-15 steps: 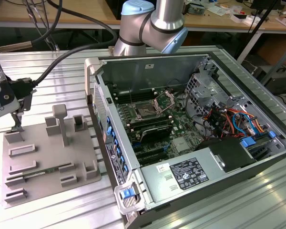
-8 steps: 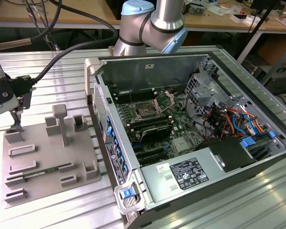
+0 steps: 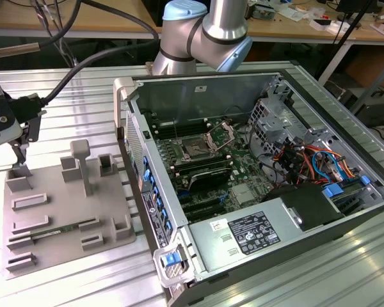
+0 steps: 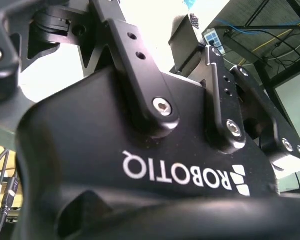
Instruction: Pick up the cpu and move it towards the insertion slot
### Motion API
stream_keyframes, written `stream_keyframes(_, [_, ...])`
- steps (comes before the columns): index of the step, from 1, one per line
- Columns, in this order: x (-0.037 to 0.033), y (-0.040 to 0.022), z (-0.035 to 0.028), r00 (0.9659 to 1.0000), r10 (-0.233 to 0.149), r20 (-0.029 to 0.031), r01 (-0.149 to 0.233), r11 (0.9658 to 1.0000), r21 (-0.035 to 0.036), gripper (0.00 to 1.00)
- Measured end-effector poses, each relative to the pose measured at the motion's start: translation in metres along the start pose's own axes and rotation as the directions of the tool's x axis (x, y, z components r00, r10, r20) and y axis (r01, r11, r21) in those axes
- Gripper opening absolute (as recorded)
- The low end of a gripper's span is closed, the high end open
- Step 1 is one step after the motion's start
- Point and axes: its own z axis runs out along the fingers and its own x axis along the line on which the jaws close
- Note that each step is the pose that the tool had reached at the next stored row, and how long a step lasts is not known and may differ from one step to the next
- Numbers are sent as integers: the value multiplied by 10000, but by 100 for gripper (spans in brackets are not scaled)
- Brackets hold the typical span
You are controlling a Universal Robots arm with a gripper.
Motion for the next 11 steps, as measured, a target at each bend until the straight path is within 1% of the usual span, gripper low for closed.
stream_keyframes(7, [0,5,-71,10000,0,-1,0,10000,0,55])
stream_keyframes(11, [0,7,-91,10000,0,-1,0,10000,0,55])
